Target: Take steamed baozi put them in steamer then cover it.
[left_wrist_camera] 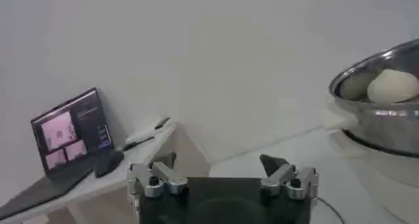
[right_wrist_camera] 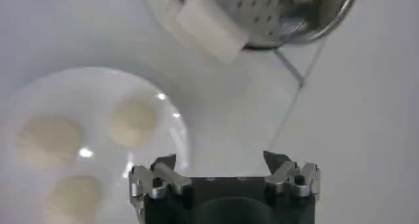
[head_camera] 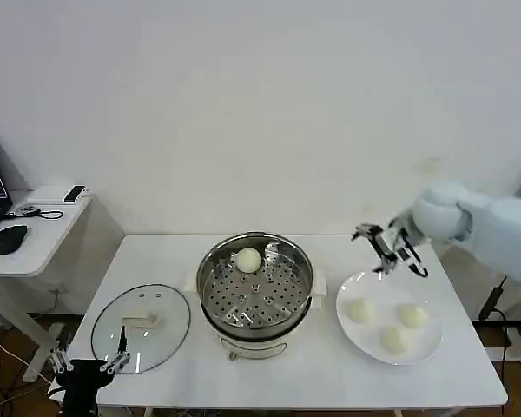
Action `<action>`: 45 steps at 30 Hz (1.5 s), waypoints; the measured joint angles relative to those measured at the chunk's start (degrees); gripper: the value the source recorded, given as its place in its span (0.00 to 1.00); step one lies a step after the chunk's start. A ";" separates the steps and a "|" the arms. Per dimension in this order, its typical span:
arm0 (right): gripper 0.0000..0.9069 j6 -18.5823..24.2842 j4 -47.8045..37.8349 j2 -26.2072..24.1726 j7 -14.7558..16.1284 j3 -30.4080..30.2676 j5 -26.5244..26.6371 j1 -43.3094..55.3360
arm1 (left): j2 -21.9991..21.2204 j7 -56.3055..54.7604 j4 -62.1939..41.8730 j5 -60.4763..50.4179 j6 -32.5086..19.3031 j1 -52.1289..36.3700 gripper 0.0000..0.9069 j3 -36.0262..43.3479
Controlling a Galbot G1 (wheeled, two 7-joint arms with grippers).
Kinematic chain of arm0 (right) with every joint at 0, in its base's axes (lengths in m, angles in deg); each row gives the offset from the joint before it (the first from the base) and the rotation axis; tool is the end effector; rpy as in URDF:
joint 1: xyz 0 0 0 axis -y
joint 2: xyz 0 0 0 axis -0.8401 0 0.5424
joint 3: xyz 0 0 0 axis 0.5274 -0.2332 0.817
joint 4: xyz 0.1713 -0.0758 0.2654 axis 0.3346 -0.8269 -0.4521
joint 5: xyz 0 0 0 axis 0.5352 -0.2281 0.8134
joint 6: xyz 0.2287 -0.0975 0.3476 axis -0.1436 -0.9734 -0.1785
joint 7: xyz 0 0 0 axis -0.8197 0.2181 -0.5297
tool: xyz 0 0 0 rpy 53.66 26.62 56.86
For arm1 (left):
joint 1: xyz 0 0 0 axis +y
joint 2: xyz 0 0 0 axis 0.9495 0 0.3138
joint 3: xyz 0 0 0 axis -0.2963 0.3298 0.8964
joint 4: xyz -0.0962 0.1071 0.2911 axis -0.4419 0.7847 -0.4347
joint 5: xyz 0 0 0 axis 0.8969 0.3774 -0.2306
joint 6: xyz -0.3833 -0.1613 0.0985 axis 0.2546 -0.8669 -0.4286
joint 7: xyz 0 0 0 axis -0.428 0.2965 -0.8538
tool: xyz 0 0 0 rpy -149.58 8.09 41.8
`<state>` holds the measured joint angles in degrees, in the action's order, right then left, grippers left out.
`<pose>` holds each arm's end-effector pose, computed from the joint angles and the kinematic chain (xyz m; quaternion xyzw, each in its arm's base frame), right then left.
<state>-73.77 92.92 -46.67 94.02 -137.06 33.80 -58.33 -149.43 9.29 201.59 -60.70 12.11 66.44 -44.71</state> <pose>0.5078 -0.0616 -0.1231 0.4983 -0.5011 0.6665 0.2376 0.1885 0.0668 -0.2502 0.0898 -0.9683 -0.2138 0.0928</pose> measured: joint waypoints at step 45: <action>0.62 -10.35 -14.88 10.06 0.07 17.96 -0.90 -28.44 | -0.24 0.02 -1.88 -0.99 0.08 0.26 1.00 -1.40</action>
<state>-84.12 78.04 -36.60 94.09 -119.10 32.90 -86.77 -149.67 9.31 199.71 -61.69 12.19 66.70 -46.11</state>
